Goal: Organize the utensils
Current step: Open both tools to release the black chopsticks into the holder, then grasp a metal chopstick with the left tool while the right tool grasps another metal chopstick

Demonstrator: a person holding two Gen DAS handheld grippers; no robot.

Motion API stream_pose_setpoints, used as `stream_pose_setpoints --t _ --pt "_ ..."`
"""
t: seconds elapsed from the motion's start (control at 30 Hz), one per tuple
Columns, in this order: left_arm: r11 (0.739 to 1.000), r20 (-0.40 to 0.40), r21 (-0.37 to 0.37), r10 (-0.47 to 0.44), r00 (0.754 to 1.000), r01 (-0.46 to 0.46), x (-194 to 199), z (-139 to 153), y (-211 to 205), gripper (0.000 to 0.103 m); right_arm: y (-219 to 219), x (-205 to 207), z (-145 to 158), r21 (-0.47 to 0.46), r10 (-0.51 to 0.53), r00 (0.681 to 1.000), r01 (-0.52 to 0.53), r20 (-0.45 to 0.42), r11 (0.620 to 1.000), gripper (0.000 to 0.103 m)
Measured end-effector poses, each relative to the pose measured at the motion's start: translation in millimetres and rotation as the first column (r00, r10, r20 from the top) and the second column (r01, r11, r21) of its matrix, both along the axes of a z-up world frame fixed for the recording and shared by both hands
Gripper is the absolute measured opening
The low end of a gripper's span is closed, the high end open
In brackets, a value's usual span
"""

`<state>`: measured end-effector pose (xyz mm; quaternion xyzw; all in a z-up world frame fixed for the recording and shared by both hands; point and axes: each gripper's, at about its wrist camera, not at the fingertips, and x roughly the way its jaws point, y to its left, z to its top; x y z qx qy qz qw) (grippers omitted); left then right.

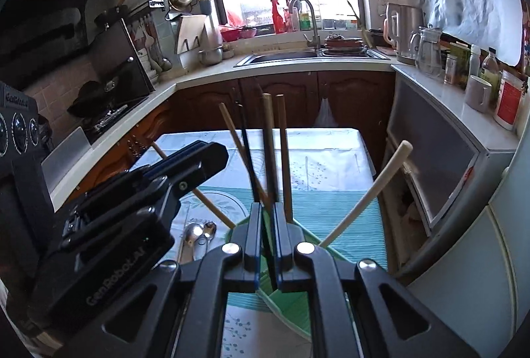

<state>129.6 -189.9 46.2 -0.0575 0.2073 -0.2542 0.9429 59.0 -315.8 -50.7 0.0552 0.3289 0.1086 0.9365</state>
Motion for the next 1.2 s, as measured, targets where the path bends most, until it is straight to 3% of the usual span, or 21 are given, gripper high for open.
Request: stream_pose_setpoints --t 0.37,0.63,0.97,1.03,1.1,1.2 --pt "0.999 -0.055 0.033 0.031 0.998 -0.029 -29 22 44 0.012 9 -11 8 0.044 0.038 0.999 -0.038 0.012 0.998 0.006" --pt "0.993 -0.178 0.103 0.083 0.980 -0.065 -41 16 101 0.012 35 -23 9 0.059 0.123 0.992 -0.122 0.000 0.991 0.006" --pt "0.958 -0.360 0.228 0.250 0.899 -0.175 -43 -25 210 0.012 89 -16 -16 0.084 0.263 0.956 -0.254 -0.131 0.964 0.006" --pt "0.950 -0.385 0.249 0.276 0.880 -0.189 -42 -35 228 0.019 99 -9 -24 0.095 0.282 0.944 -0.269 -0.170 0.958 0.007" --pt "0.946 -0.409 0.257 0.293 0.864 -0.199 -40 -43 239 0.053 109 2 -31 0.117 0.299 0.931 -0.280 -0.207 0.953 0.009" --pt "0.937 -0.418 0.273 0.318 0.851 -0.217 -38 -55 251 0.059 123 17 -45 0.149 0.315 0.910 -0.284 -0.269 0.947 0.014"
